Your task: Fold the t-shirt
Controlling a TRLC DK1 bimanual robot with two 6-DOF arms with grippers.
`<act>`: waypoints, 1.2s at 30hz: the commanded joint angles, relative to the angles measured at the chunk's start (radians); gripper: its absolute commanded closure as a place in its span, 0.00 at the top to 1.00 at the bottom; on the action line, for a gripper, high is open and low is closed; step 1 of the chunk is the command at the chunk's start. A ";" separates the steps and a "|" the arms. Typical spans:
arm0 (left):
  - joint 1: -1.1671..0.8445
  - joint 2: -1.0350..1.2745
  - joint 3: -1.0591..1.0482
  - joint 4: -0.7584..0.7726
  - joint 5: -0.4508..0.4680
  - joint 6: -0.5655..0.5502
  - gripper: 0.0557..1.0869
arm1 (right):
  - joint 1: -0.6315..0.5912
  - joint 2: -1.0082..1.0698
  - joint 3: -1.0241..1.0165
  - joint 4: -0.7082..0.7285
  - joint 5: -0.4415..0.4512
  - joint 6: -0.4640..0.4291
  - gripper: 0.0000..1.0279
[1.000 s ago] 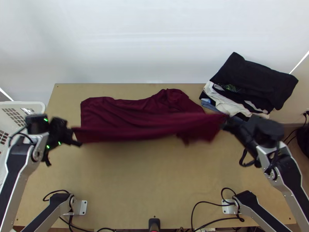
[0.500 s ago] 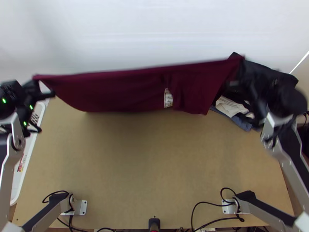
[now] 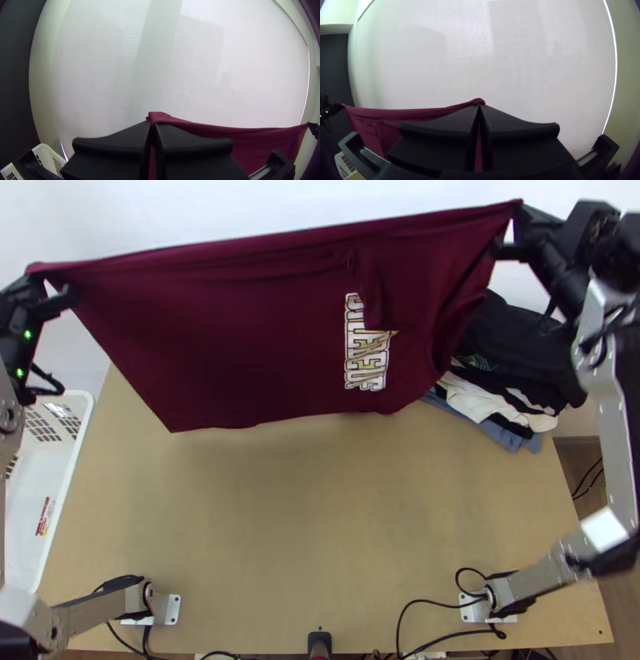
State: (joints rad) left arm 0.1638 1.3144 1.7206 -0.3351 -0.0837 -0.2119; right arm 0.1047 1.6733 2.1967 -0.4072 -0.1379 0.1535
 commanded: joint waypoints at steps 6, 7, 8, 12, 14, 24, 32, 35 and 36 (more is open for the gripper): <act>0.026 0.080 0.212 -0.044 -0.030 -0.069 0.04 | -0.074 0.031 0.144 -0.015 -0.081 0.189 0.03; 0.028 0.075 0.229 -0.044 -0.031 -0.069 0.04 | -0.074 0.005 0.133 0.004 -0.081 0.193 0.03; 0.034 0.066 0.240 -0.035 -0.044 -0.069 0.04 | -0.079 -0.023 0.124 0.030 -0.081 0.195 0.03; 0.043 0.006 0.270 0.013 -0.059 -0.070 0.04 | -0.123 -0.142 0.124 0.090 -0.085 0.192 0.03; 0.043 -0.029 0.298 0.015 -0.059 -0.081 0.04 | -0.149 -0.211 0.124 0.103 -0.112 0.185 0.03; 0.022 -0.319 0.306 -0.016 -0.059 -0.164 0.04 | -0.231 -0.563 0.046 0.050 -0.177 0.169 0.03; 0.017 -0.495 0.260 -0.113 -0.051 -0.162 0.04 | -0.221 -0.718 -0.015 -0.159 -0.173 0.138 0.03; 0.008 -0.575 0.119 -0.139 -0.044 -0.158 0.04 | -0.214 -0.767 -0.127 -0.185 -0.175 0.141 0.03; 0.006 -0.607 0.060 -0.140 -0.044 -0.156 0.04 | -0.212 -0.784 -0.176 -0.183 -0.175 0.143 0.03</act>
State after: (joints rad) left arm 0.1772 0.7486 1.9095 -0.4507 -0.1204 -0.3523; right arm -0.1120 0.9054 2.1296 -0.5743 -0.3298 0.3023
